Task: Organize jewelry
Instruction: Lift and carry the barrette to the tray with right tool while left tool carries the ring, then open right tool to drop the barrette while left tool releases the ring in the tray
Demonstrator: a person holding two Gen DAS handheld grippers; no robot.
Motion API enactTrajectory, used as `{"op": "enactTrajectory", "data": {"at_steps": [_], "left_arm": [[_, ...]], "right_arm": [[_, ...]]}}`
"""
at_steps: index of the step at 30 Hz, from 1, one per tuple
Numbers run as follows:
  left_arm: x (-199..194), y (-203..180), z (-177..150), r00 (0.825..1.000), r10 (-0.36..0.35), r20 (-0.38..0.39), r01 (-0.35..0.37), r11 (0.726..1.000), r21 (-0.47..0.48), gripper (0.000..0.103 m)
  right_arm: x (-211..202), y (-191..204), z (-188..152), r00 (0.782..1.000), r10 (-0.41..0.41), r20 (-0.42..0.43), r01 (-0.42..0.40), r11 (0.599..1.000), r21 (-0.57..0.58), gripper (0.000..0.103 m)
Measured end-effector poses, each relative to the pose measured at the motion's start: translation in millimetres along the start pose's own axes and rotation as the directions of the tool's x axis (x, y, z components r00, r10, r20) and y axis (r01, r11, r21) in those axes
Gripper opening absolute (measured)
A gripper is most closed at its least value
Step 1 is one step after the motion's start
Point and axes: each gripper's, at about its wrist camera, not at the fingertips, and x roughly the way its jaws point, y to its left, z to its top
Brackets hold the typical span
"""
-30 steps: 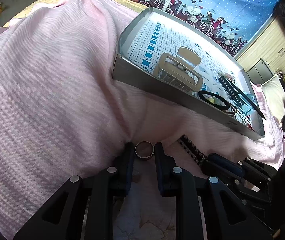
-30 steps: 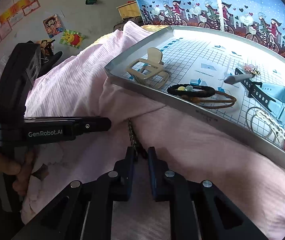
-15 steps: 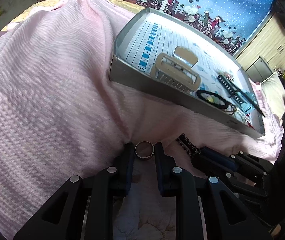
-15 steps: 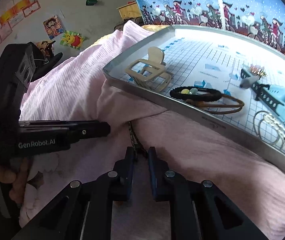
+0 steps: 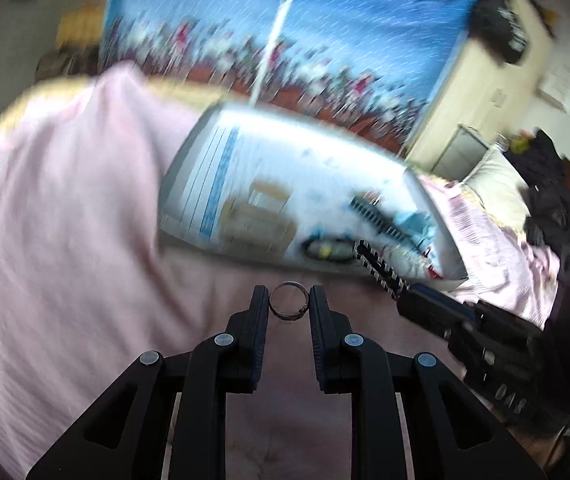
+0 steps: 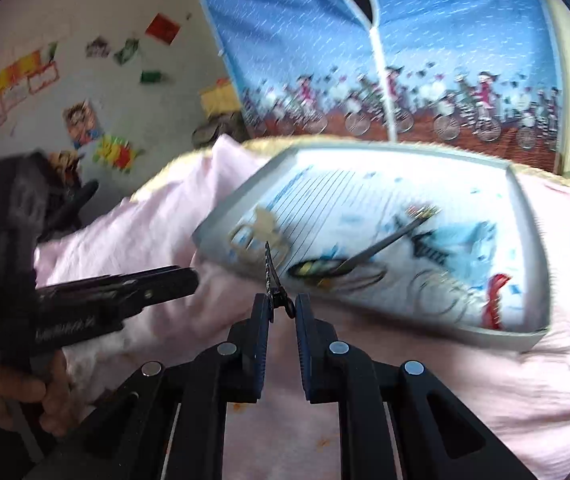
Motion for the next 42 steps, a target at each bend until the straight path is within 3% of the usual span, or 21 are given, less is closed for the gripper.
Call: {"op": "enactTrajectory", "data": {"at_steps": [3,12,21,33,39,42], "left_arm": [[-0.4,-14.2,1.9,0.998,-0.014,0.058,0.008,0.996,0.093,0.017],[44.2,-28.8,22.8,0.992,-0.101,0.078,0.094,0.992,0.087,0.017],[95.3,-21.8,30.5,0.988,-0.142,-0.052,0.142,0.99,0.003,0.017],[94.0,-18.6,31.4,0.99,-0.111,-0.082,0.11,0.994,-0.017,0.018],[91.8,-12.6,34.2,0.993,-0.087,-0.078,0.083,0.995,-0.057,0.044],[85.2,-9.0,36.3,0.995,-0.086,-0.056,0.082,0.994,-0.075,0.054]], "right_arm": [[-2.7,-12.3,7.9,0.998,-0.046,0.043,0.044,0.998,0.045,0.013],[-0.2,-50.2,17.0,0.989,-0.129,0.071,0.116,0.979,0.165,0.013],[10.8,-78.4,11.5,0.985,-0.171,0.024,0.16,0.957,0.24,0.013],[17.2,-85.7,2.8,0.988,-0.152,-0.02,0.152,0.946,0.285,0.014],[14.3,-85.3,3.8,0.986,-0.165,-0.012,0.161,0.943,0.292,0.014],[2.9,-86.6,5.6,0.981,-0.192,0.018,0.178,0.937,0.301,0.022]]}}
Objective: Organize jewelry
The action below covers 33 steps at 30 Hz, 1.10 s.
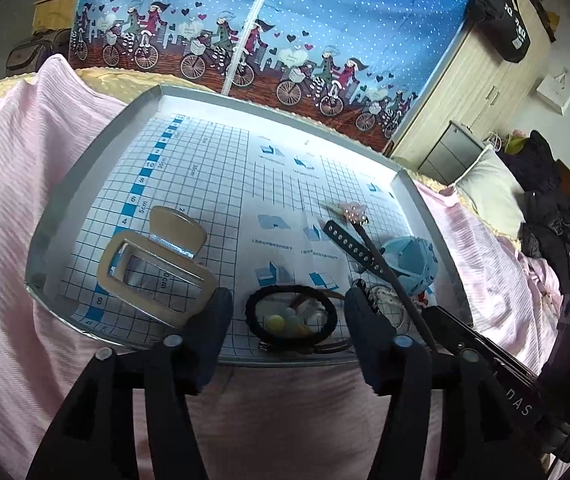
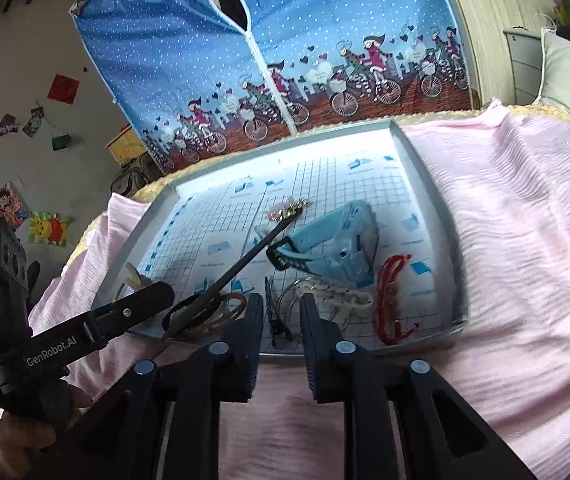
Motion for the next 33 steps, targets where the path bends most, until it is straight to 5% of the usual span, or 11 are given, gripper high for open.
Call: {"op": "enactTrajectory", "data": {"at_steps": [3,6,8,12,14,20,33], "left_arm": [[-11.4,-1.5,1.5,0.999,0.013,0.032,-0.013,1.0,-0.004,0.057],[-27.5,-7.1,3.3,0.997,0.018,0.073,-0.019,1.0,0.012,0.071],[-42.3,-13.0,4.2,0.994,0.012,0.108,-0.015,0.999,0.029,0.081],[-72.6,-26.4,4.0,0.984,0.03,0.173,-0.044,0.996,0.08,0.083],[-91.1,-30.6,0.6,0.973,0.057,0.225,-0.079,0.993,0.087,0.102],[-148.1,-35.5,-20.2,0.936,0.06,0.347,-0.08,0.996,0.045,0.102],[-249.5,-58.7,-113.9,0.887,0.092,0.453,-0.142,0.987,0.077,0.102]], "right_arm": [[-14.8,-2.2,4.0,0.999,-0.011,0.043,0.01,1.0,0.016,0.033],[-32.0,-1.7,9.2,0.996,-0.019,0.089,0.018,1.0,0.015,0.047],[-44.3,1.3,12.3,0.992,-0.034,0.12,0.034,0.999,0.0,0.065],[-72.3,10.6,15.0,0.981,-0.039,0.188,0.049,0.998,-0.049,0.086],[-86.9,16.4,15.0,0.974,-0.041,0.221,0.057,0.996,-0.068,0.1],[-133.3,38.7,-1.4,0.943,-0.031,0.332,0.079,0.988,-0.131,0.103],[-229.0,85.4,-79.8,0.885,-0.015,0.466,0.139,0.962,-0.234,0.103]]}}
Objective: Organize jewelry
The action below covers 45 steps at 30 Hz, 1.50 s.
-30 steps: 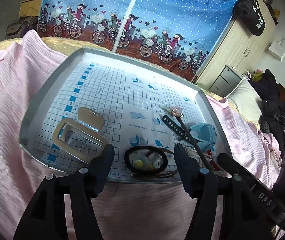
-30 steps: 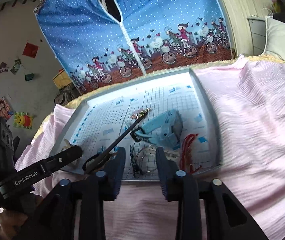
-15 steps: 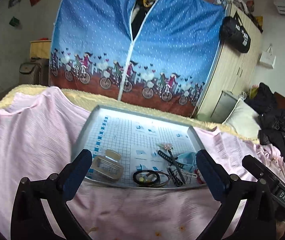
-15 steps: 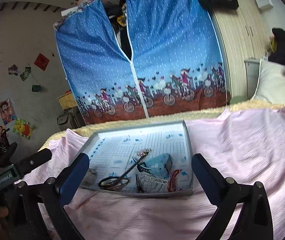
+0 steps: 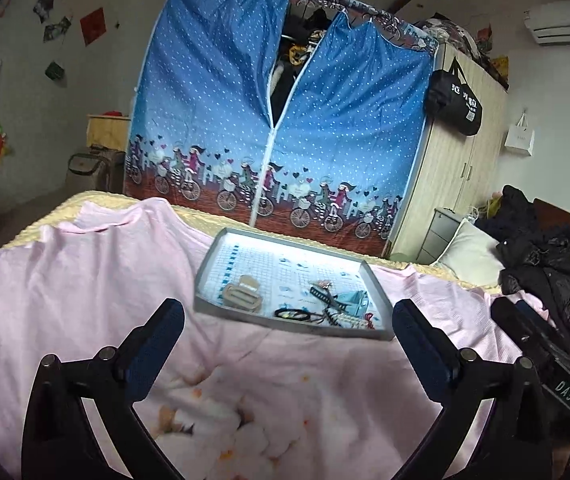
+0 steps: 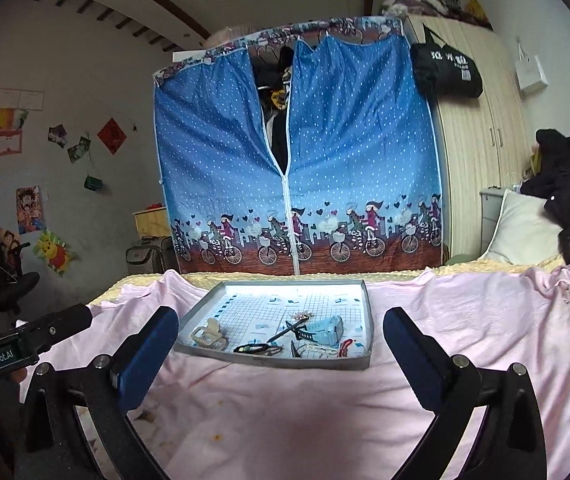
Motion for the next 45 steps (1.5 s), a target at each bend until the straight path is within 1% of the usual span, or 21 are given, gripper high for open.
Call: {"op": "enactTrajectory", "data": {"at_steps": [5,10,13,18,23,30,45], "left_arm": [[-38.5,-10.6,-20.4,0.999,0.038,0.028,-0.04,0.997,0.067,0.102],[-63.7,-23.2,-36.9,0.997,0.04,0.066,-0.048,0.992,0.12,0.102],[-73.0,-23.3,-42.9,0.997,0.032,0.069,-0.04,0.992,0.12,0.102],[-80.1,-26.9,-47.7,0.997,0.013,0.077,-0.022,0.993,0.118,0.102],[-81.1,-27.4,-51.9,0.997,0.025,0.075,-0.035,0.99,0.134,0.102],[-81.9,-25.0,-55.4,0.997,0.03,0.078,-0.04,0.991,0.127,0.102],[-80.0,-23.2,-57.4,0.997,0.035,0.074,-0.045,0.99,0.132,0.102]], "right_arm": [[-38.2,9.1,-12.8,1.0,-0.021,0.009,0.021,0.999,-0.033,0.103],[-61.9,16.0,-19.6,0.999,-0.033,0.018,0.034,0.999,-0.041,0.103],[-71.0,17.2,-23.8,0.999,-0.04,0.016,0.041,0.998,-0.04,0.103],[-74.8,19.1,-27.2,0.999,-0.053,0.005,0.053,0.998,-0.039,0.103],[-77.8,19.5,-30.7,0.998,-0.062,0.013,0.063,0.997,-0.043,0.103],[-79.6,15.6,-32.4,0.997,-0.079,0.021,0.08,0.996,-0.028,0.103],[-79.8,16.1,-31.7,0.997,-0.076,0.022,0.076,0.996,-0.036,0.103]]}}
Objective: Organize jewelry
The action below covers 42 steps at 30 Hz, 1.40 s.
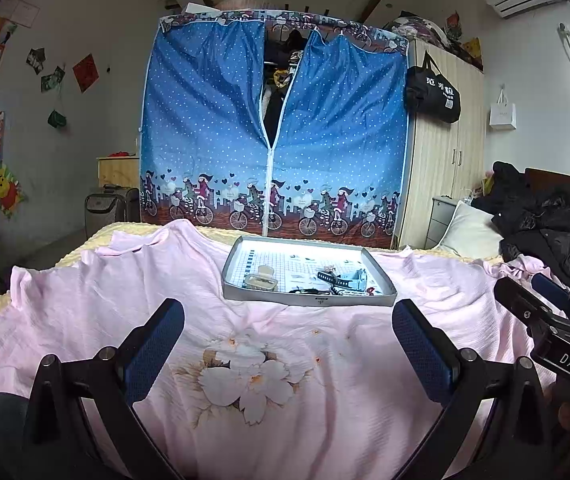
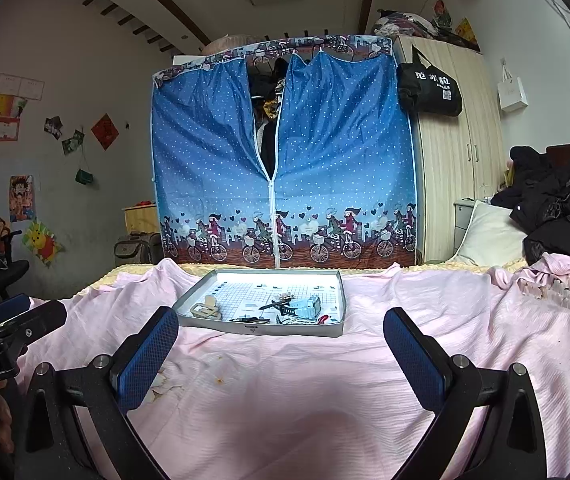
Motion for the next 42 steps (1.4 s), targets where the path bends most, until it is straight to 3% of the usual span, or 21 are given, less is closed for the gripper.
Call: {"op": "enactTrajectory", "data": {"at_steps": [42], "left_arm": [[0.5,-0.1,-2.5,1.0,0.001,-0.011,-0.001,1.0,0.005,0.102]], "right_arm": [[-0.1,1.8,-0.8,1.0,0.0,-0.001,0.0,1.0,-0.001,0.103]]}}
